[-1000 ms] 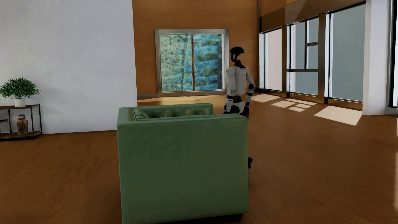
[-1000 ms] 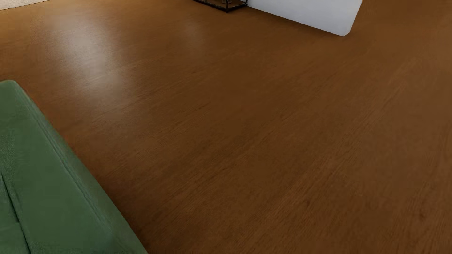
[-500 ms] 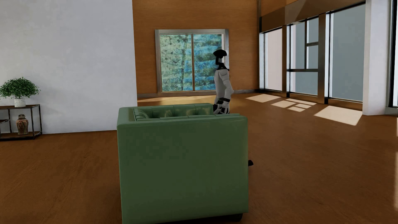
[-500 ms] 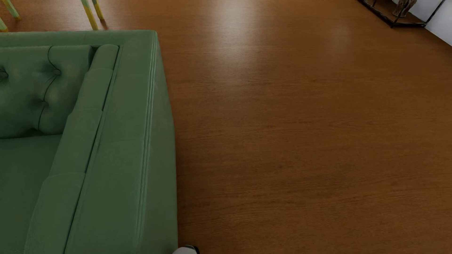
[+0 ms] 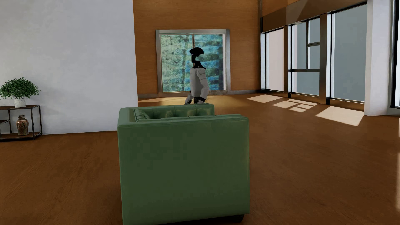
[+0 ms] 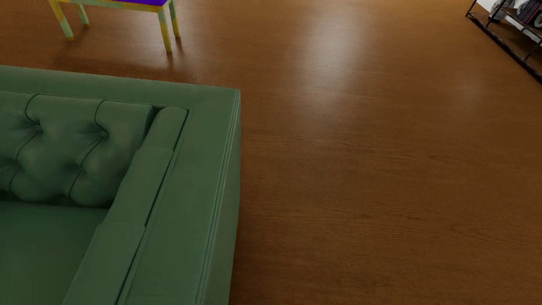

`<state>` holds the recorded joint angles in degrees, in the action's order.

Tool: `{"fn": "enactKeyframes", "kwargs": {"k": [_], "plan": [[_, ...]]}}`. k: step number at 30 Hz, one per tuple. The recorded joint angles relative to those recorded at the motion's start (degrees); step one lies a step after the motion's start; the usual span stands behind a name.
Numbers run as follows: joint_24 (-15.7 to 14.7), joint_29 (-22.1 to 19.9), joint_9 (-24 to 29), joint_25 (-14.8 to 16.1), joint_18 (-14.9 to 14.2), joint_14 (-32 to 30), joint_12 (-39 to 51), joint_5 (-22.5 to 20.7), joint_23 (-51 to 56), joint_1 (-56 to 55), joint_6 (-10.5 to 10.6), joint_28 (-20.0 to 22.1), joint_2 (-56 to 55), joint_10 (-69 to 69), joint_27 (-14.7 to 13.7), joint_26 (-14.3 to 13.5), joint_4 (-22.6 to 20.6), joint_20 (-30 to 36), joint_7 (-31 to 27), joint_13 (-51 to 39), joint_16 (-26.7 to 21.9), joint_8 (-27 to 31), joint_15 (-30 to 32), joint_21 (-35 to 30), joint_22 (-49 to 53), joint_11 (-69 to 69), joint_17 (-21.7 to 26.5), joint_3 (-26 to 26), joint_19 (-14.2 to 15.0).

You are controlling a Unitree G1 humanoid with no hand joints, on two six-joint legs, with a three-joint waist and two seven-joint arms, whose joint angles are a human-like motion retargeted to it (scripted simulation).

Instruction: Circle the fabric armchair

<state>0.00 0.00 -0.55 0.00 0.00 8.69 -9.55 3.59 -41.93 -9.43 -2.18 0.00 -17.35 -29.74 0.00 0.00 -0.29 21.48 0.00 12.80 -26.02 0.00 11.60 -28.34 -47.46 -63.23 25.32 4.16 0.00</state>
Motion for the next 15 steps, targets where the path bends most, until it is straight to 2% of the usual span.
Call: {"fn": "enactKeyframes", "kwargs": {"k": [1,2,5,8,10,12,13,14,15], "plan": [[0.0,0.0,0.3,0.0,0.0,0.7,0.8,-0.8,0.3,1.6,0.7,0.0,-2.4,0.2,0.0,0.0,-0.1,-0.1,0.0,-0.1,-0.2,0.0,2.6,0.0,0.4,2.9,0.6,-2.0,0.0],[0.0,0.0,0.5,0.0,0.0,1.6,1.4,-1.5,0.8,2.9,1.2,0.0,-4.6,0.3,0.0,0.0,-0.1,-0.1,0.0,0.1,-0.5,0.0,2.7,0.0,0.9,6.2,1.2,-3.9,0.0],[0.0,0.0,1.5,0.0,0.0,5.2,2.0,-2.5,0.2,8.0,2.4,0.0,-9.0,0.4,0.0,0.0,0.1,-0.1,0.0,1.2,-0.9,0.0,-5.0,0.5,1.3,17.5,1.9,-7.8,0.0],[0.0,0.0,1.2,0.0,0.0,9.3,1.2,-1.6,-3.8,12.0,3.1,0.0,-10.2,0.0,0.0,0.0,0.4,1.2,0.0,3.0,-0.3,0.0,-11.4,0.5,-0.3,31.8,1.1,-10.2,0.0],[0.0,0.0,0.1,0.0,0.0,12.4,0.0,-0.7,-6.3,13.6,3.2,0.0,-10.8,-0.7,0.0,0.0,0.4,2.7,0.0,4.8,0.4,0.0,-18.2,0.1,-2.0,37.8,0.3,-11.0,0.0],[0.0,0.0,-0.9,0.0,0.0,15.3,-2.1,-0.3,-8.2,16.1,2.8,0.0,-11.1,-0.9,0.0,0.0,0.6,4.2,0.0,6.9,1.1,0.0,-21.9,-0.6,-4.3,39.6,-0.6,-11.4,0.0],[0.0,0.0,-1.5,0.0,0.0,16.6,-3.5,-0.5,-9.0,17.8,2.6,0.0,-11.2,-0.5,0.0,0.0,1.0,5.0,0.0,8.0,1.4,0.0,-20.9,-1.1,-5.7,39.5,-1.2,-11.8,0.0],[0.0,0.0,-2.4,0.0,0.0,17.7,-4.9,-0.8,-9.6,19.4,2.4,0.0,-11.6,-0.1,0.0,0.0,1.8,5.8,0.0,9.0,1.6,0.0,-16.7,-1.5,-7.1,38.7,-1.7,-12.1,0.0],[0.0,0.0,-3.5,0.0,0.0,18.2,-6.3,-1.2,-9.9,20.8,2.2,0.0,-12.9,0.5,0.0,0.0,2.7,6.5,0.0,9.9,1.9,0.0,-9.8,-1.9,-8.4,37.0,-2.2,-12.2,0.0]]}}
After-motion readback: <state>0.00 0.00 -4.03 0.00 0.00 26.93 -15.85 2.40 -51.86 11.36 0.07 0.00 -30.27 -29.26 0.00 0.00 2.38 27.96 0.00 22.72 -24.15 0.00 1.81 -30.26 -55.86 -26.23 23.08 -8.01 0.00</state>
